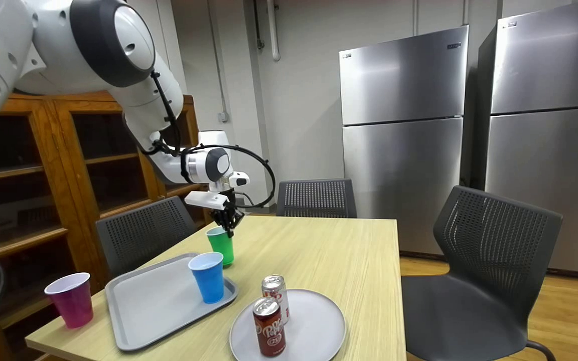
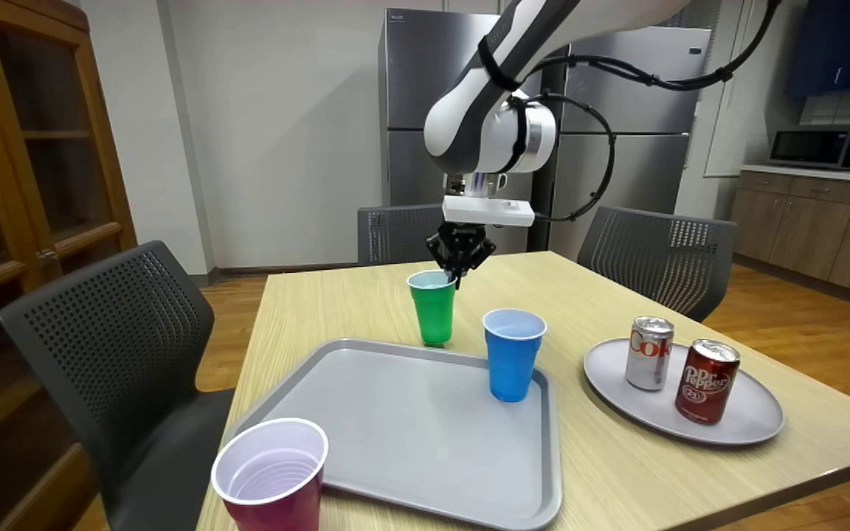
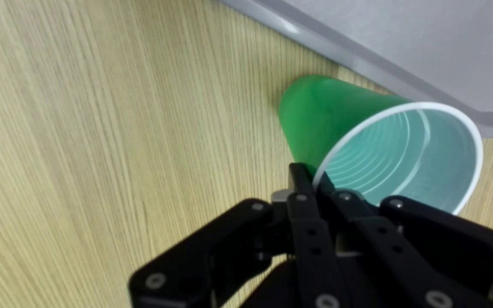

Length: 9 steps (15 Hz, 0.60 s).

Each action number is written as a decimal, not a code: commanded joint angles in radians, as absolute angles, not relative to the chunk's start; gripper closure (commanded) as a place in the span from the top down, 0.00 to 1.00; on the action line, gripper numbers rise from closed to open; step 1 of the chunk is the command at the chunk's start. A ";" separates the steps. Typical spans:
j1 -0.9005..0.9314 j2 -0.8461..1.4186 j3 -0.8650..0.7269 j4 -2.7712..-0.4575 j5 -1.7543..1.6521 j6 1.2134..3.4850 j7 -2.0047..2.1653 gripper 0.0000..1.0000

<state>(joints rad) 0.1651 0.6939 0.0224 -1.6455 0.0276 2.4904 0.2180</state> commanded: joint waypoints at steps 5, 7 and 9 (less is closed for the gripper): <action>0.164 0.739 0.022 -1.585 0.039 2.485 0.236 0.01; 0.164 0.743 0.021 -1.581 0.038 2.484 0.237 0.01; 0.165 0.740 0.022 -1.581 0.036 2.478 0.232 0.32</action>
